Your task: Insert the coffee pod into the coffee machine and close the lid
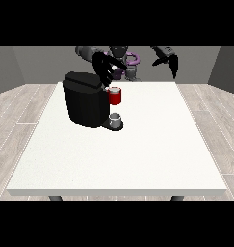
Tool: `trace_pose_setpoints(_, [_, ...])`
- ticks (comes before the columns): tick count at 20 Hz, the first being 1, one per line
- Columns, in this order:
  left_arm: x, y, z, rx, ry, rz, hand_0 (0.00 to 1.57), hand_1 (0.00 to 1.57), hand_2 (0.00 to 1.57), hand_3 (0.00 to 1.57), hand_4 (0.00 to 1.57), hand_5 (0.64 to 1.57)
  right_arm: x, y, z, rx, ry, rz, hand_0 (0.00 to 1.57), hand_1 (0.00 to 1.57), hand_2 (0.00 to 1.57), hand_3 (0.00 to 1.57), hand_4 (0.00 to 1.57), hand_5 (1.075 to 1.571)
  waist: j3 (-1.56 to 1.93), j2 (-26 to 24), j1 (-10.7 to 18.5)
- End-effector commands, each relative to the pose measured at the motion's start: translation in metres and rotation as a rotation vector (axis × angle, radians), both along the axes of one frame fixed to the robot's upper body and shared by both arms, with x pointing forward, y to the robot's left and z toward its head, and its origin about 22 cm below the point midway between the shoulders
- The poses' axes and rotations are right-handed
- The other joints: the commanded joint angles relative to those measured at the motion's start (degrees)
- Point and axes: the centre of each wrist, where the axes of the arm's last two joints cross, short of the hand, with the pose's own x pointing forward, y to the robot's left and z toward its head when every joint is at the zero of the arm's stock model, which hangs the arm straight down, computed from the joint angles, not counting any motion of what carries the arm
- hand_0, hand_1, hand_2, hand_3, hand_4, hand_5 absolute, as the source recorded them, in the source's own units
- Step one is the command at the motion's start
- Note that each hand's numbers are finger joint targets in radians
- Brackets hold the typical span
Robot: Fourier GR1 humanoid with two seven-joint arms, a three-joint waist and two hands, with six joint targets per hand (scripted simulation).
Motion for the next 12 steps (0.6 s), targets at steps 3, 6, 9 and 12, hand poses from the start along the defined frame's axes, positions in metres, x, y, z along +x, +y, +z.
trace_pose_setpoints(3, [0.005, -0.013, 0.004, -0.01, -0.014, -0.052, 0.0, 0.0, 0.0, 0.0, 0.4, 1.571, -0.007, 0.049, 0.046, -0.047, -0.192, 0.194, 0.0, 0.0, 0.0, 0.0, 0.15, 1.571, -1.51, 1.4, 6.8])
trace_pose_setpoints(6, [0.012, -0.019, 0.017, 0.001, -0.052, -0.099, 0.0, 0.0, 0.0, 0.0, 0.4, 1.571, -0.014, 0.047, 0.066, -0.052, -0.23, 0.158, 0.0, 0.0, 0.0, 0.0, 0.05, 1.571, -1.49, 3.7, 9.2])
trace_pose_setpoints(9, [0.015, -0.023, 0.024, 0.015, -0.096, -0.132, 0.0, 0.0, 0.0, 0.0, 0.38, 1.571, -0.015, 0.043, 0.097, -0.068, -0.338, 0.129, 0.0, 0.0, 0.0, 0.0, 0.0, 1.571, -1.54, 7.3, 11.7])
trace_pose_setpoints(12, [0.025, -0.031, 0.042, -0.019, -0.121, -0.133, 0.0, 0.0, 0.0, 0.0, 0.25, 1.571, -0.013, 0.061, 0.109, -0.095, -0.387, 0.189, 0.0, 0.0, 0.0, 0.0, 0.0, 1.571, -1.54, 9.7, 11.4])
